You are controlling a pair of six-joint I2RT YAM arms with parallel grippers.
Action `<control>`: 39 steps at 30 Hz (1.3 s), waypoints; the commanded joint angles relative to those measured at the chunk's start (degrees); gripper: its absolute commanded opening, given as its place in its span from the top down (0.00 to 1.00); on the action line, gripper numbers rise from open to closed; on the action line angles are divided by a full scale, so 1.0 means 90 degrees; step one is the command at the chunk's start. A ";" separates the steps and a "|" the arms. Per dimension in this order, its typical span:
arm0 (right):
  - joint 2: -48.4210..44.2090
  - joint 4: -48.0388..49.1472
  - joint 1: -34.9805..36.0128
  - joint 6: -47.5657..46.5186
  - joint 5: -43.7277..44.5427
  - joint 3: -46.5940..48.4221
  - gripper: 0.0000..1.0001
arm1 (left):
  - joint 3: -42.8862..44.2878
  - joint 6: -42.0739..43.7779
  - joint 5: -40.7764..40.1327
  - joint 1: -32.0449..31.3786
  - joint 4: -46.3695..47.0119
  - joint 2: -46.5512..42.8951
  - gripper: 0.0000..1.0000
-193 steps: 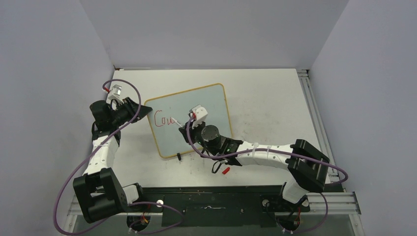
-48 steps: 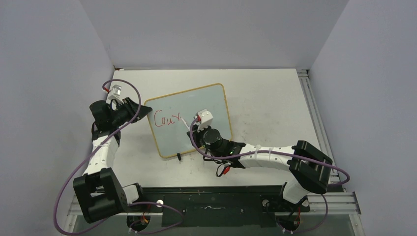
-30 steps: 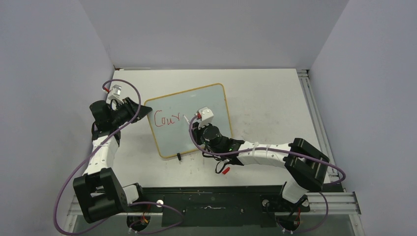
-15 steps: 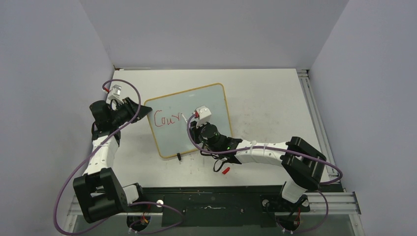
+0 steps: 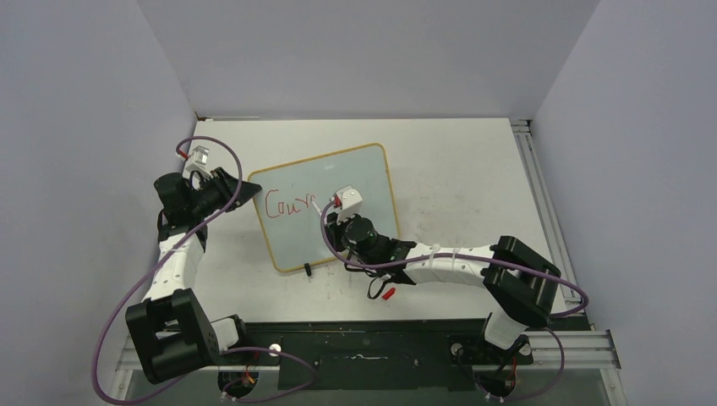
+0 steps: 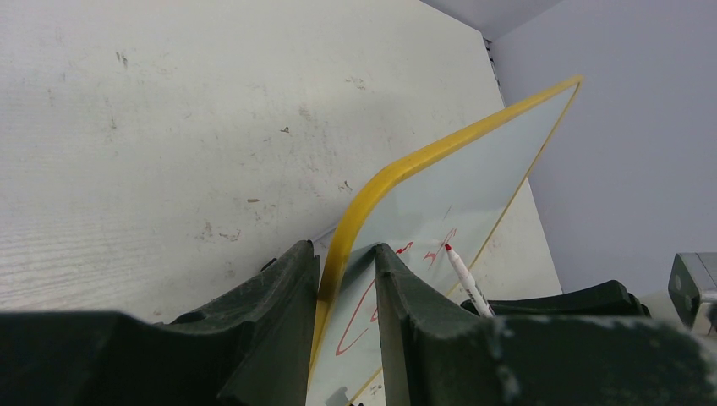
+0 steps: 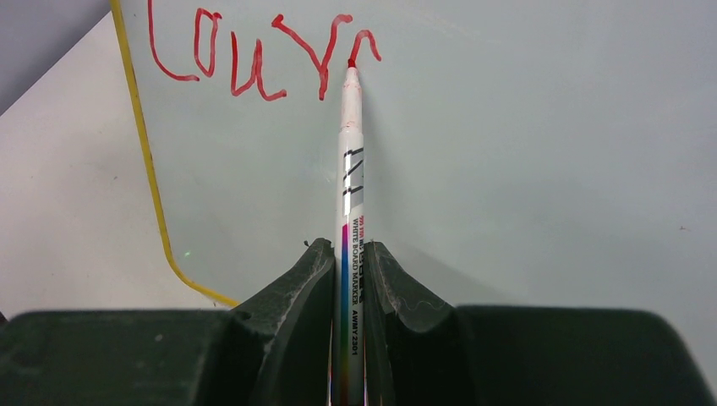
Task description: Write a sentence on the whiteboard
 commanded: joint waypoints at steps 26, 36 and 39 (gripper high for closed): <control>-0.0187 0.0014 -0.0124 -0.0089 0.0399 0.0088 0.95 | 0.0123 0.0037 0.0118 0.0023 0.0108 -0.0006 0.71; -0.0087 0.0032 -0.0165 -0.0128 0.0335 0.0232 0.95 | 0.0123 0.0039 0.0129 0.0026 0.0108 -0.0023 0.71; -0.0056 0.0025 -0.0165 -0.0112 0.0318 0.0219 0.95 | 0.0122 0.0037 0.0137 0.0024 0.0108 -0.0019 0.71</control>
